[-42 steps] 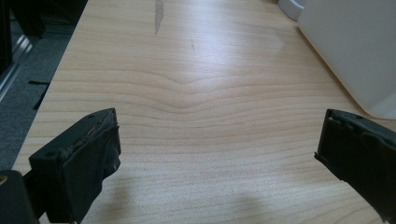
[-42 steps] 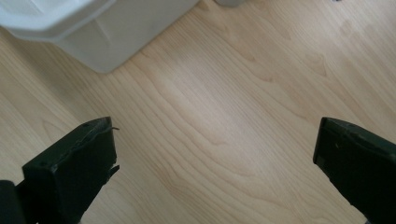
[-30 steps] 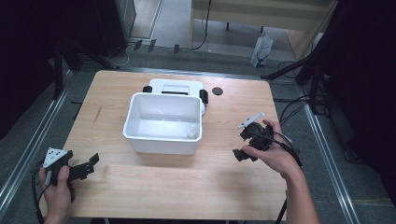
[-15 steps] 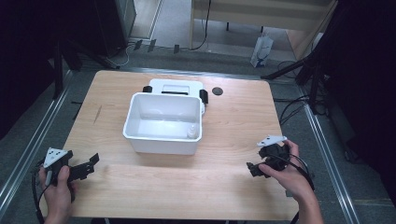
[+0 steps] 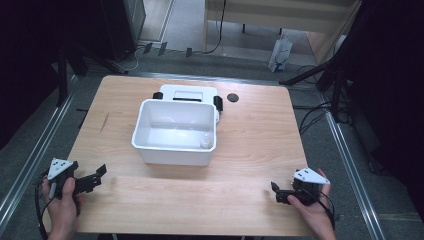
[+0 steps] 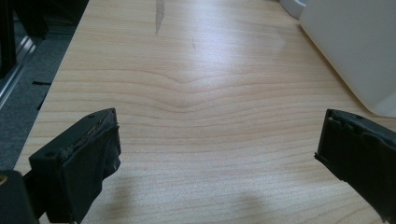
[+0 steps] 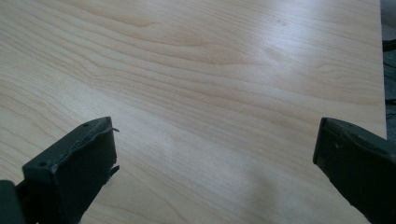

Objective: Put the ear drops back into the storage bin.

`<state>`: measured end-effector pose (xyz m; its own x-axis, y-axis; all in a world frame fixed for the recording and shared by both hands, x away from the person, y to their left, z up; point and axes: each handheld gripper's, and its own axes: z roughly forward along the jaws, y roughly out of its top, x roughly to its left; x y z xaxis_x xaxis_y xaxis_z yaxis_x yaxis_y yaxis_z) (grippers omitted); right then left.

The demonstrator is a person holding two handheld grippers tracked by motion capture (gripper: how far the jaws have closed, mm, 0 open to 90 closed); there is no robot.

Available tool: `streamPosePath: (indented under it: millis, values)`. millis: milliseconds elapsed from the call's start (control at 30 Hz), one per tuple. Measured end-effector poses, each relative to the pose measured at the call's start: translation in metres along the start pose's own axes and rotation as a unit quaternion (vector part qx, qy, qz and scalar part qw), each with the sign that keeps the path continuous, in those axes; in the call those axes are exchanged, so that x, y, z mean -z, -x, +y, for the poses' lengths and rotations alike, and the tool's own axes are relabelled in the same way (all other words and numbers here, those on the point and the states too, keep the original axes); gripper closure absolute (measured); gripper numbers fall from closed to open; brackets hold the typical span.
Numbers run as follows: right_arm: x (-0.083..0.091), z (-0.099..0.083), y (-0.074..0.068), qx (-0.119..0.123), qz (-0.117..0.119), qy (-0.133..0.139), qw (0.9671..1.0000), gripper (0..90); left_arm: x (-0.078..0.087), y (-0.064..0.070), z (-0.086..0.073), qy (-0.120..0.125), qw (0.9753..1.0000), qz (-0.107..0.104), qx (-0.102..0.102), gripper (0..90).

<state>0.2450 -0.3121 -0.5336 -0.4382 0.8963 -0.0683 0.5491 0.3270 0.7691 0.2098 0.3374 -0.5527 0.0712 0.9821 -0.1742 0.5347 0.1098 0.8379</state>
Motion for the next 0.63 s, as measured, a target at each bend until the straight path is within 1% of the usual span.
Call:
streamPosePath:
  millis: [67, 100, 167, 233, 300, 367, 433, 467, 533, 567, 633]
  values:
    - [0.002, -0.011, 0.001, -0.024, -0.004, 0.027, 0.9994, 0.0, 0.000, 0.000, 0.000, -0.002, 1.0000, 0.000, 0.000, 0.3]
    - [0.003, -0.015, 0.003, -0.033, -0.008, 0.034, 0.9988, 0.0, 0.000, 0.000, 0.000, -0.002, 1.0000, 0.000, -0.001, 0.3]
    - [0.006, -0.020, 0.006, -0.046, -0.026, 0.051, 0.9973, 0.0, -0.001, 0.001, 0.000, -0.005, 1.0000, 0.000, -0.004, 0.3]
    - [0.008, -0.025, 0.010, -0.079, -0.033, 0.069, 0.9940, 0.0, -0.001, 0.002, 0.001, -0.008, 0.9999, 0.004, -0.009, 0.3]
    - [0.011, -0.026, 0.012, -0.097, -0.041, 0.091, 0.9903, 0.0, -0.002, 0.003, 0.001, -0.008, 0.9999, 0.006, -0.011, 0.3]
    - [0.010, -0.026, 0.015, -0.111, -0.036, 0.086, 0.9894, 0.0, -0.001, 0.002, 0.001, -0.007, 0.9999, 0.006, -0.010, 0.3]
    - [0.009, -0.026, 0.016, -0.119, -0.039, 0.084, 0.9886, 0.0, -0.001, 0.003, 0.000, -0.008, 0.9999, 0.006, -0.010, 0.3]
    - [0.009, -0.026, 0.017, -0.121, -0.034, 0.082, 0.9887, 0.0, -0.001, 0.003, 0.000, -0.007, 0.9999, 0.007, -0.011, 0.3]
    - [0.008, -0.025, 0.018, -0.125, -0.033, 0.077, 0.9886, 0.0, -0.001, 0.003, 0.000, -0.009, 0.9999, 0.007, -0.012, 0.3]
    - [0.007, -0.025, 0.018, -0.127, -0.035, 0.073, 0.9886, 0.0, -0.001, 0.003, 0.000, -0.010, 0.9998, 0.008, -0.013, 0.3]
    - [0.006, -0.024, 0.018, -0.133, -0.058, 0.065, 0.9872, 0.0, -0.001, 0.004, 0.000, -0.009, 0.9998, 0.009, -0.014, 0.3]
